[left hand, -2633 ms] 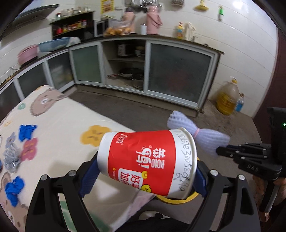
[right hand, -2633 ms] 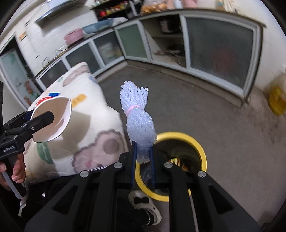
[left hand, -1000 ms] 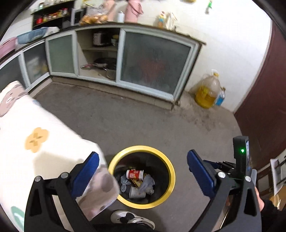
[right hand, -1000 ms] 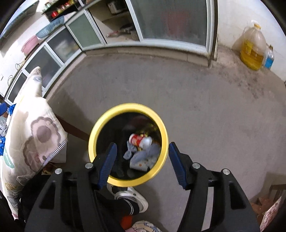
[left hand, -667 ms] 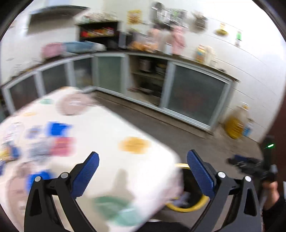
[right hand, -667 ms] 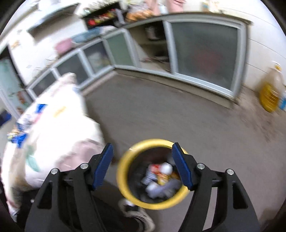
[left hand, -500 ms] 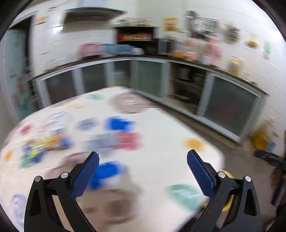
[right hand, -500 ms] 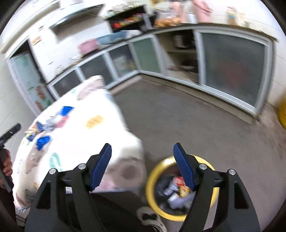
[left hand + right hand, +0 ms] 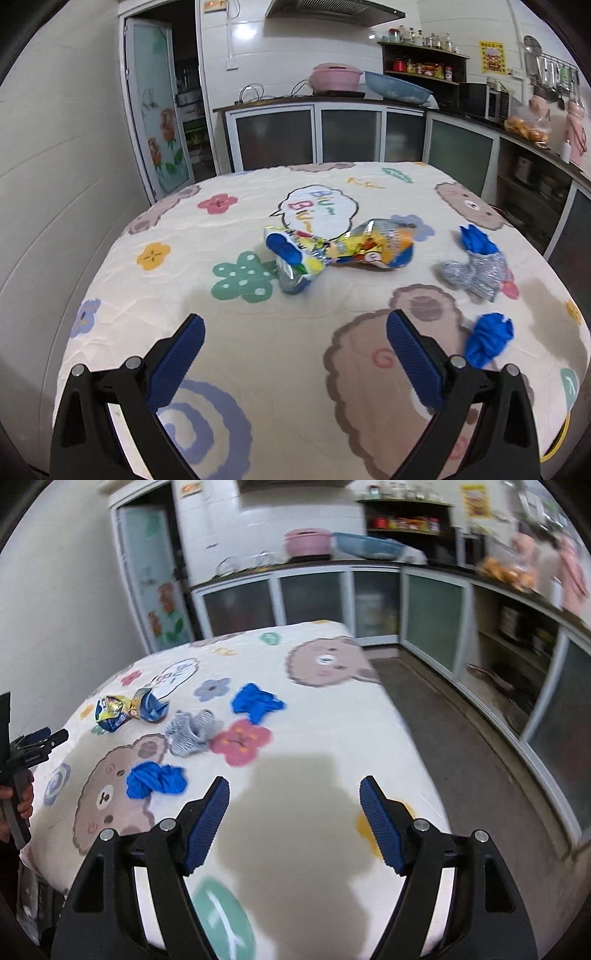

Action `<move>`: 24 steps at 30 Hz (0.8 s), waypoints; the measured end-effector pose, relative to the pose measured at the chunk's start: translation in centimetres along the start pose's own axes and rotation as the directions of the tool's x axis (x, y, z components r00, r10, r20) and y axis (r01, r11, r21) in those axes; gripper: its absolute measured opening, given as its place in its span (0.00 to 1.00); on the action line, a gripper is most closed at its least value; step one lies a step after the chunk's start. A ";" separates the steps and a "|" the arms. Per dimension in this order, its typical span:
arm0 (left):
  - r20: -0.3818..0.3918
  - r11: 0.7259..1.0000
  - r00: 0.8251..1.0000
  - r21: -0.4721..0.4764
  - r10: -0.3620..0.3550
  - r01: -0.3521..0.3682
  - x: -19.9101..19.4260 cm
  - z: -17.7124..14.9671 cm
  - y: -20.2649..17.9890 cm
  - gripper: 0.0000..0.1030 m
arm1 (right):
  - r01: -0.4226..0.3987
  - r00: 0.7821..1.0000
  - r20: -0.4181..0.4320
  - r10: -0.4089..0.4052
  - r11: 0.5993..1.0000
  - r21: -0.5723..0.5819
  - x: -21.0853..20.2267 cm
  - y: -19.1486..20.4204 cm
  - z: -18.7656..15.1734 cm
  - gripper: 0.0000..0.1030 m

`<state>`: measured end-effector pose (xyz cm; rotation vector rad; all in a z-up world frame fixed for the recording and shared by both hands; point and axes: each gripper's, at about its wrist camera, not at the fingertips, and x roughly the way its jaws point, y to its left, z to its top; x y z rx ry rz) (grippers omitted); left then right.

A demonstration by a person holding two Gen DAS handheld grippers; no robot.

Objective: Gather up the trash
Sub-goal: 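Move both open tools back over the table, then grasp the silver mesh bag with the right tool while the left tool grasps the snack wrapper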

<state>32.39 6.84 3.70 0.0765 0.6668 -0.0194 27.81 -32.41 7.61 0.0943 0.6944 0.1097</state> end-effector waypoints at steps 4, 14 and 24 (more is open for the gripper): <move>0.003 1.000 1.000 0.007 -0.009 0.009 1.5 0.1 0.3 0.92 | -0.049 0.998 -0.030 0.047 0.996 -0.078 2.9 3.6 1.8 0.67; -0.024 1.000 1.000 -0.016 -0.020 0.019 5.3 1.3 2.1 0.92 | -0.145 0.983 -0.142 0.119 0.971 -0.190 9.8 9.0 3.4 0.67; -0.114 0.994 0.988 -0.050 -0.102 0.097 10.0 3.5 1.2 0.92 | -0.193 0.967 -0.198 0.159 0.967 -0.169 13.7 10.6 4.3 0.68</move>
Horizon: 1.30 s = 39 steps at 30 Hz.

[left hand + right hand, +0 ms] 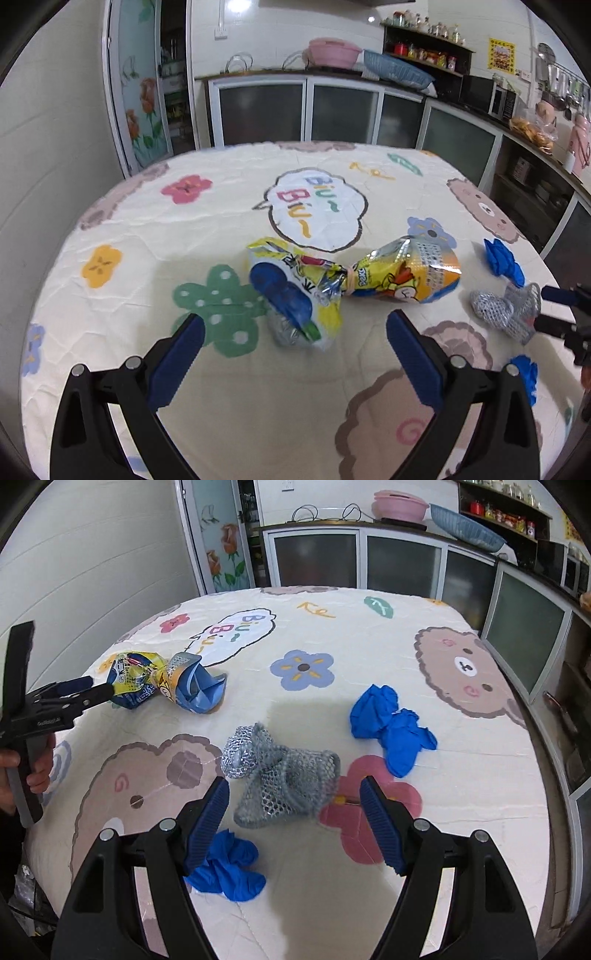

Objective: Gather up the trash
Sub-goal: 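Grasp the silver mesh bag with the right tool while the left tool grasps the snack wrapper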

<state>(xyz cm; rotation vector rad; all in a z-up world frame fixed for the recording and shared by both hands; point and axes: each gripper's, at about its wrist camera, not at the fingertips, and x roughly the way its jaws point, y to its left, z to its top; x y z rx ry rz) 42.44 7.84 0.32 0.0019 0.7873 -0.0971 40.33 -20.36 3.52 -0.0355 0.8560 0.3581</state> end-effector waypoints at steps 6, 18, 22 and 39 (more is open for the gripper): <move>-0.072 0.999 0.997 -0.047 -0.018 0.014 2.7 1.1 0.6 0.92 | -0.007 0.999 -0.031 0.006 1.000 -0.012 1.6 0.2 0.5 0.68; -0.141 0.995 0.987 -0.081 -0.074 0.063 5.5 1.1 -0.1 0.28 | -0.052 0.993 -0.106 0.055 0.998 0.028 3.8 -0.3 0.9 0.20; -0.133 0.997 0.989 -0.057 -0.061 0.054 5.5 0.8 -0.3 0.11 | -0.083 0.992 -0.094 0.087 0.995 0.049 3.4 -0.4 0.8 0.11; -0.063 0.987 0.989 -0.095 -0.133 0.127 1.2 0.8 0.2 0.08 | -0.078 0.997 -0.005 0.078 0.994 0.070 -1.5 -0.3 0.4 0.10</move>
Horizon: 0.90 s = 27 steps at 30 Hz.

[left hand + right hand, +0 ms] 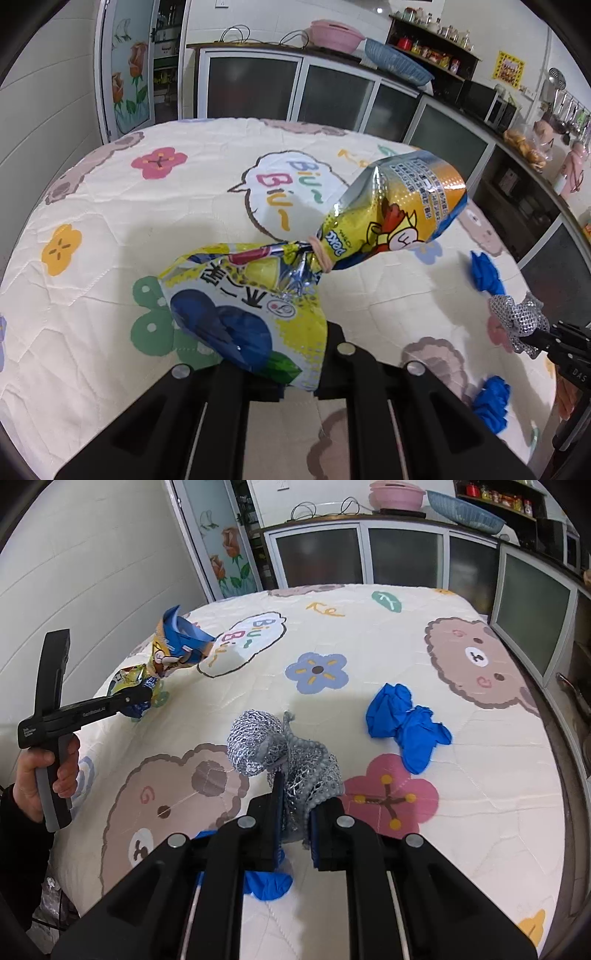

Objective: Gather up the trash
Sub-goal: 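Grasp the silver mesh bag with the right tool while the left tool grasps the snack wrapper, then carry mesh bag and wrapper to the yellow bin and open both tools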

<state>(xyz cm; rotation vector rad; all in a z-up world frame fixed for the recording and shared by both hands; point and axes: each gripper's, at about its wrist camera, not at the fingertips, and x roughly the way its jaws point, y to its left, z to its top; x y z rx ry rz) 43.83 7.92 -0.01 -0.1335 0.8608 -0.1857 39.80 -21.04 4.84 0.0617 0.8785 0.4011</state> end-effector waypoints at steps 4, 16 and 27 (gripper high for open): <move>0.024 1.000 1.000 0.013 -0.014 0.013 -2.1 -0.6 -0.4 0.08 | 0.009 1.000 0.025 -0.009 1.000 0.007 -1.9 0.1 -0.8 0.10; 0.051 0.991 0.993 0.086 -0.104 0.099 -7.4 -4.8 -4.3 0.08 | 0.045 0.993 0.102 -0.053 0.996 0.082 -9.9 -0.8 -6.0 0.10; -0.004 0.956 0.975 0.198 -0.222 0.218 -8.6 -9.4 -12.4 0.08 | 0.113 0.980 0.136 -0.145 0.968 0.223 -17.1 -4.5 -13.6 0.11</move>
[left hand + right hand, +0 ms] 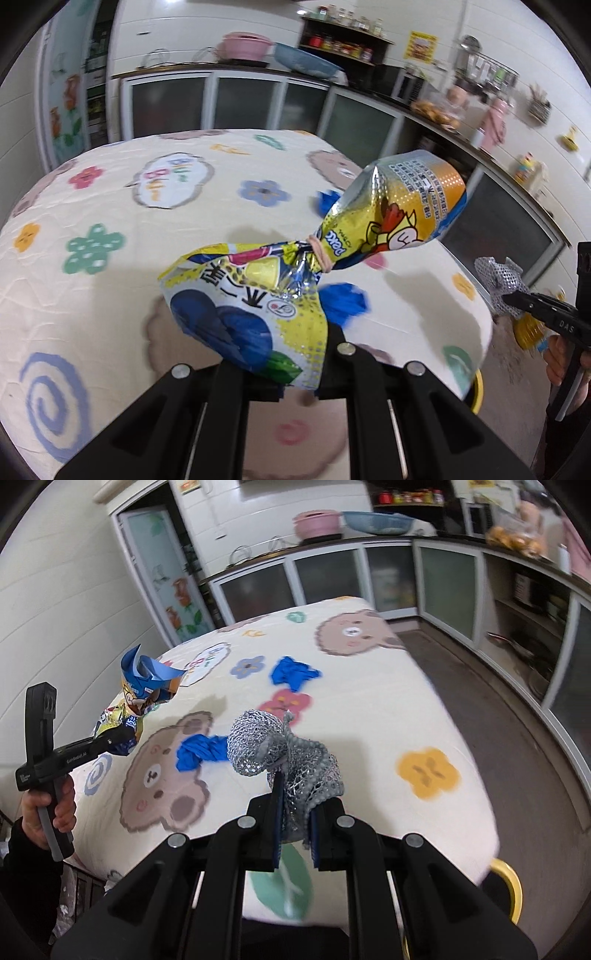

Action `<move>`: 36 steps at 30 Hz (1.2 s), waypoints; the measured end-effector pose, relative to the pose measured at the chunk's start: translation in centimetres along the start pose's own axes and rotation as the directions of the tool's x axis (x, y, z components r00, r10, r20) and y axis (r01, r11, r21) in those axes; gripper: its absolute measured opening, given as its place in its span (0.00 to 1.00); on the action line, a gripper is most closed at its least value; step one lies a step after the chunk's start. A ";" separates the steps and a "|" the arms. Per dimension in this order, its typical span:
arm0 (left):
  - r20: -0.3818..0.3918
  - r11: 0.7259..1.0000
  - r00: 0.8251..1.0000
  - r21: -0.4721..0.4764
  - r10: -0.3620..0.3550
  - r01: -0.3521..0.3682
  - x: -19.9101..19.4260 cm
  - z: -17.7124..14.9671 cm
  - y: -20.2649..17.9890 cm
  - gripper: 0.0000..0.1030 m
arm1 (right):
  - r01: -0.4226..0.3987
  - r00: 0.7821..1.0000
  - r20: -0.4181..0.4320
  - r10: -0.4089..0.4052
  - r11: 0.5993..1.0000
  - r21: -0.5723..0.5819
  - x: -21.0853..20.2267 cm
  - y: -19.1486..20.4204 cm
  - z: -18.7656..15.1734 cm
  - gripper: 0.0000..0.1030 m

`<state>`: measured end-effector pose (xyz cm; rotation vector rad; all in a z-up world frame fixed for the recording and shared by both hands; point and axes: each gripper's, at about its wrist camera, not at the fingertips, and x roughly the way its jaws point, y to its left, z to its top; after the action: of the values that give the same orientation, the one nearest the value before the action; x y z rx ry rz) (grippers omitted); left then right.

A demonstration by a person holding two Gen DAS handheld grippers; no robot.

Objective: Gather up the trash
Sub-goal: 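Carry mesh bag and wrapper to the yellow bin and open both tools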

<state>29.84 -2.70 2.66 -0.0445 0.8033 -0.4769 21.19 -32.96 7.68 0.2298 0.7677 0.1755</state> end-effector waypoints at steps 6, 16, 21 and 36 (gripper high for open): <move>-0.043 0.991 0.996 0.104 -0.083 0.087 1.6 -0.7 -6.5 0.08 | 0.080 0.997 0.013 -0.081 0.993 0.084 -4.1 -4.2 -3.9 0.11; -0.140 0.934 0.965 0.252 -0.222 0.252 4.7 -2.6 -18.0 0.08 | 0.230 0.972 0.004 -0.236 0.952 0.202 -8.9 -10.6 -10.1 0.11; -0.221 0.892 0.937 0.308 -0.270 0.330 7.1 -4.3 -23.5 0.08 | 0.287 0.957 -0.029 -0.290 0.921 0.263 -10.0 -13.4 -13.0 0.11; -0.348 0.801 0.900 0.441 -0.263 0.404 12.2 -8.6 -35.1 0.10 | 0.376 0.926 -0.155 -0.344 0.815 0.441 -8.7 -20.7 -20.0 0.11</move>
<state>17.27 -38.13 -4.05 0.3819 0.9206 -1.0444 2.44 -52.07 -5.99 0.5295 0.9013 -0.3736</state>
